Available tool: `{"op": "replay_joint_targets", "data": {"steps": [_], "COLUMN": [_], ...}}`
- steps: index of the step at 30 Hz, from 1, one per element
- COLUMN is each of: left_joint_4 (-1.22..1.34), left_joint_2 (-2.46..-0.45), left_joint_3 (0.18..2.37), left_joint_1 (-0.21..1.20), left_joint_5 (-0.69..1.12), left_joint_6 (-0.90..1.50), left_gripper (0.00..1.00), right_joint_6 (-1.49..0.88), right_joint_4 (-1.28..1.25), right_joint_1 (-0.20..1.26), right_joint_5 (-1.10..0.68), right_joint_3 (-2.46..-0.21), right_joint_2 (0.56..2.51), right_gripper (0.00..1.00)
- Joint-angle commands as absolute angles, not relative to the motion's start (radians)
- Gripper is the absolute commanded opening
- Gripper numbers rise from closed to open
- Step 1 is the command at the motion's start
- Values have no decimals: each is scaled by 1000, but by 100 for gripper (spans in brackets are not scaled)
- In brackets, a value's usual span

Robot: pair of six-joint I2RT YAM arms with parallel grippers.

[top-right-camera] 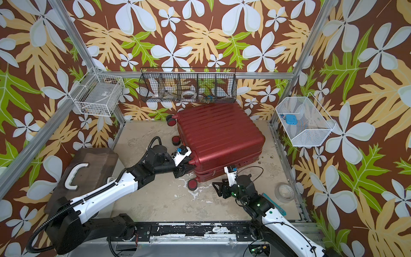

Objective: Open the suitcase zippers
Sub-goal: Adjust the suitcase at the center of the board.

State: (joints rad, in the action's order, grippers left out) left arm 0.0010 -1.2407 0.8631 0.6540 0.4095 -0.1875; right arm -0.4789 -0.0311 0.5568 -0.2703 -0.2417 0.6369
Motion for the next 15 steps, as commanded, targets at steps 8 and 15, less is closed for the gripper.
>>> {"op": "replay_joint_targets", "data": {"steps": [8, 15], "left_joint_4": [40, 34], "left_joint_2": [-1244, -1250], "left_joint_3": [918, 933], "left_joint_1": [638, 637], "left_joint_5": [419, 420], "left_joint_6": [-131, -127], "left_gripper": [0, 0], "right_joint_6": [-465, -564], "right_joint_4": [-486, -742], "right_joint_1": [554, 441], "right_joint_5": [-308, -482], "right_joint_3": [-105, -90], "right_joint_2": [669, 872], "right_gripper": [67, 62]}}
